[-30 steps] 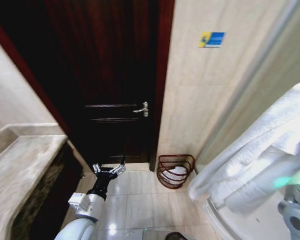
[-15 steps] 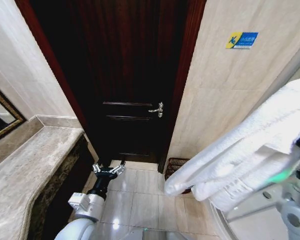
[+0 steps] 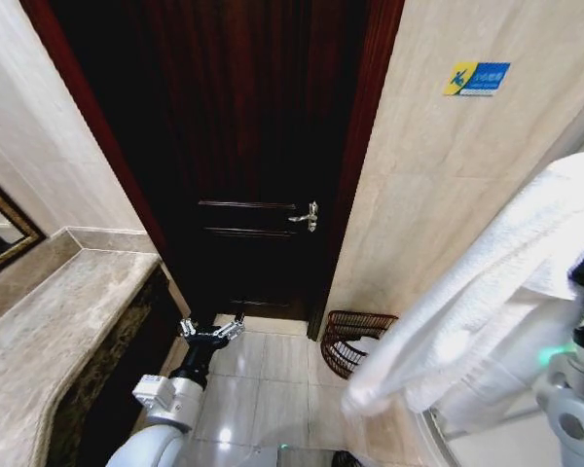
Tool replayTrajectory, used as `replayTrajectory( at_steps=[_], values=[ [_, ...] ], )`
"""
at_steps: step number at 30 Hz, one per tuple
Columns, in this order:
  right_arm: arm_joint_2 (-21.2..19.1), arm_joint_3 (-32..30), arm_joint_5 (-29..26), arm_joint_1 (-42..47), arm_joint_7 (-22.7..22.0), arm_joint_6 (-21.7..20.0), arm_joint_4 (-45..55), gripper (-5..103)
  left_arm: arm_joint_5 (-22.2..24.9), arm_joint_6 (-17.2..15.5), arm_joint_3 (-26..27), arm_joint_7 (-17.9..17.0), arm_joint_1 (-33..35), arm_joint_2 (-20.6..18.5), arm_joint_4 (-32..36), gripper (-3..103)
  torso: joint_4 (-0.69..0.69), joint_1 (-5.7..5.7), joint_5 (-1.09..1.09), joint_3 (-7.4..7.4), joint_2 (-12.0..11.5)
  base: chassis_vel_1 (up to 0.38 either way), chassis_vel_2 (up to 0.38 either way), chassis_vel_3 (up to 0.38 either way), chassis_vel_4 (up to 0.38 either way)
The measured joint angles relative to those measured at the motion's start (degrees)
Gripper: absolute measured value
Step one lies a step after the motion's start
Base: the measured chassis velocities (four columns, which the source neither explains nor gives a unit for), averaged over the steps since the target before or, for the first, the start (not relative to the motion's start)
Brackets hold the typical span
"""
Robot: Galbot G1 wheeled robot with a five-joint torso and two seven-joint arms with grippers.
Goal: Discard the used towel into the hamper.
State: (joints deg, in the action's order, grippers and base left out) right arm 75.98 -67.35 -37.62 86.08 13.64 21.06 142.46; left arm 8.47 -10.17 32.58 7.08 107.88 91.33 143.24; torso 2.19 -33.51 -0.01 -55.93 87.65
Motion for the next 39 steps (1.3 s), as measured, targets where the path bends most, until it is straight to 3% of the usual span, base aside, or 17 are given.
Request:
replayTrajectory(
  at_steps=[21,39],
  values=[
    [-3.3,-1.3,-1.6,-1.8,-1.0,-0.7,-1.3,7,0.0,0.0,0.0,0.0,0.0,0.0,0.0,100,0.0,0.0,0.01,0.0,0.0,-0.08,0.073,0.079,-0.076],
    [-10.9,-0.1,-3.3,-9.7,-2.8,-0.5,-5.9,7,0.0,0.0,0.0,0.0,0.0,0.0,0.0,100,0.0,0.0,0.01,0.0,0.0,-0.058,0.064,0.064,-0.065]
  ],
)
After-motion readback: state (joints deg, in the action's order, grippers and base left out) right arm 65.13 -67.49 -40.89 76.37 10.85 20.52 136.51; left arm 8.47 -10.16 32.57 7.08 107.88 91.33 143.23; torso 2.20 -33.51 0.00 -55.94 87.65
